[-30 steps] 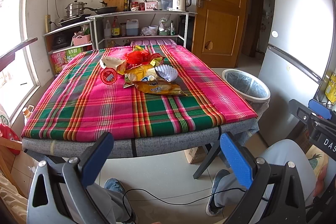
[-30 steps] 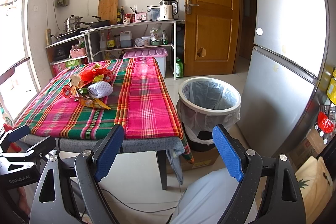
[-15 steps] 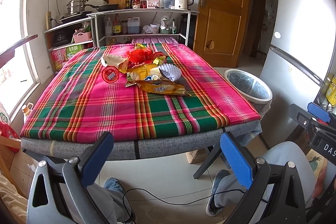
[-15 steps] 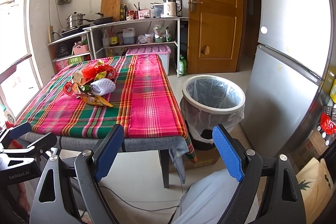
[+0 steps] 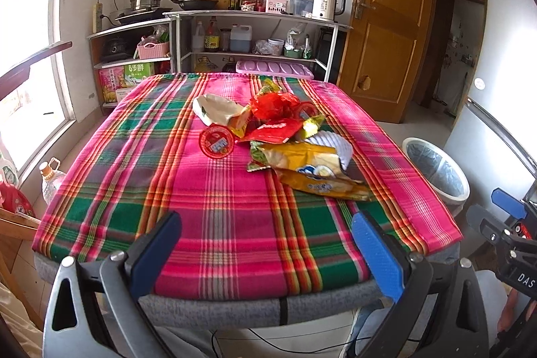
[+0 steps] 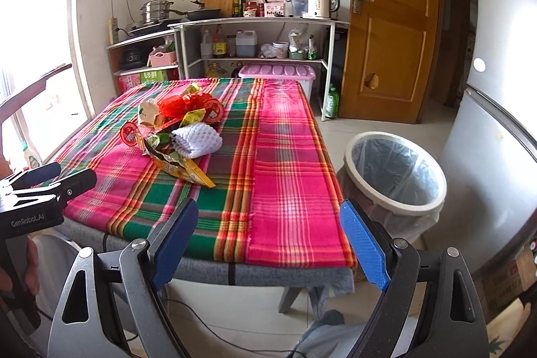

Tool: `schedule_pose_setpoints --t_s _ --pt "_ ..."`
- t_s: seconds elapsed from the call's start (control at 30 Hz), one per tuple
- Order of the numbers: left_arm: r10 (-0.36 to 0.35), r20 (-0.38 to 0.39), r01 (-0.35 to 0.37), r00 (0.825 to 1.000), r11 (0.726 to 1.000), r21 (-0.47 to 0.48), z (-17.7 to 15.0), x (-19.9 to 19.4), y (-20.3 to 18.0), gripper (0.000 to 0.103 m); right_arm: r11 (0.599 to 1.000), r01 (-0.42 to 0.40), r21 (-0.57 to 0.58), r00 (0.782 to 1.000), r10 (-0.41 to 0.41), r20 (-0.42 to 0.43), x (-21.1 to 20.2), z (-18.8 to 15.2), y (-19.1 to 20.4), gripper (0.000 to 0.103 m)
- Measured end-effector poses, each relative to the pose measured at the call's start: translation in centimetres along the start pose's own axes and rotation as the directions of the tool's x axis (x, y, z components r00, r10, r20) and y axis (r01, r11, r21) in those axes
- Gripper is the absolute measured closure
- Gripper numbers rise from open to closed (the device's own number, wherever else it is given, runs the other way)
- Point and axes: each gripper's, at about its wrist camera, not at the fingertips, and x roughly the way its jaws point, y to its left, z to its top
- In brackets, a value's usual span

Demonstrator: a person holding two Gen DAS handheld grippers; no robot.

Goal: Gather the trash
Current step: 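Grasp the red round cup lid with the left tool while the right tool grasps the yellow chip bag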

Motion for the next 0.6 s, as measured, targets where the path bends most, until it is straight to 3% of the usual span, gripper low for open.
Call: schedule_pose_setpoints --t_s 0.27,0.4,0.6 --pt "0.051 -0.023 -0.053 0.998 0.996 -0.071 3.5 4.5 4.8 0.004 0.986 -0.118 -0.121 0.993 0.115 -0.029 5.7 1.9 4.2 0.017" --pt "0.022 -0.052 -0.028 0.998 0.993 -0.116 4.9 6.9 6.8 0.008 0.976 -0.148 -0.161 0.989 0.142 -0.044 8.2 2.5 5.9 0.017" --pt "-0.02 -0.084 0.011 0.996 0.994 -0.108 6.0 10.2 7.3 0.015 0.966 -0.179 -0.187 0.983 0.169 -0.069 11.0 3.0 7.1 0.023"
